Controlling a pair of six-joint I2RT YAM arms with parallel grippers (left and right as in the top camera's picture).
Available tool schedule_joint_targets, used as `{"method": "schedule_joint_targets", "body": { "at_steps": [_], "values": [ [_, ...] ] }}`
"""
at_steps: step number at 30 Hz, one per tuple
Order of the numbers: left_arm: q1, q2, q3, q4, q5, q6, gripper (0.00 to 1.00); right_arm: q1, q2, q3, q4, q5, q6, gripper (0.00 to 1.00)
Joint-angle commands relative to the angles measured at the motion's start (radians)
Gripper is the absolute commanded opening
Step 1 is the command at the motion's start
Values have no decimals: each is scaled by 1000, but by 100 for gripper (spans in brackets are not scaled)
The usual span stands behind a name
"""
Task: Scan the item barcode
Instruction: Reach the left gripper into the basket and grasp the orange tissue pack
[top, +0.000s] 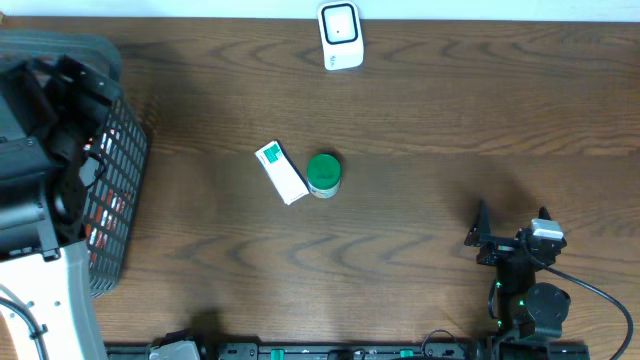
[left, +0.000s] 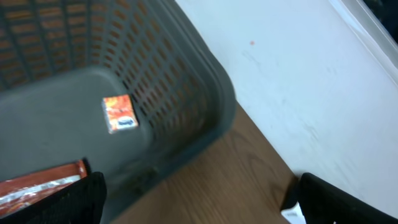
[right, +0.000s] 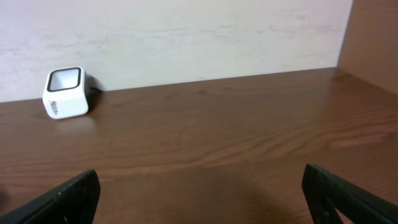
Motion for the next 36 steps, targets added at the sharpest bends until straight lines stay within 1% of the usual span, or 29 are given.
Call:
{"method": "schedule_joint_targets", "body": {
  "at_steps": [1,8,12,16,28,31,36],
  "values": [
    [62,8,13,0,17,18,98,-5,-6,-4,-2,-5,-9,99],
    [194,51,13,9,16,18,98,-5,-6,-4,-2,-5,-9,99],
    [263,144,13,2,15,18,98,-5,-6,-4,-2,-5,-9,99],
    [299,256,13,-10,15,18,98,-5,-6,-4,-2,-5,-9,99],
    [308,591,13,46,19,19,98,-5,-6,-4,-2,-5,-9,99],
    [303,646,13,76,23,40,98,-5,-6,-4,-2,-5,-9,99],
    [284,693,13,139,21,111,98,-5,-6,-4,-2,-5,-9,99]
  ]
}}
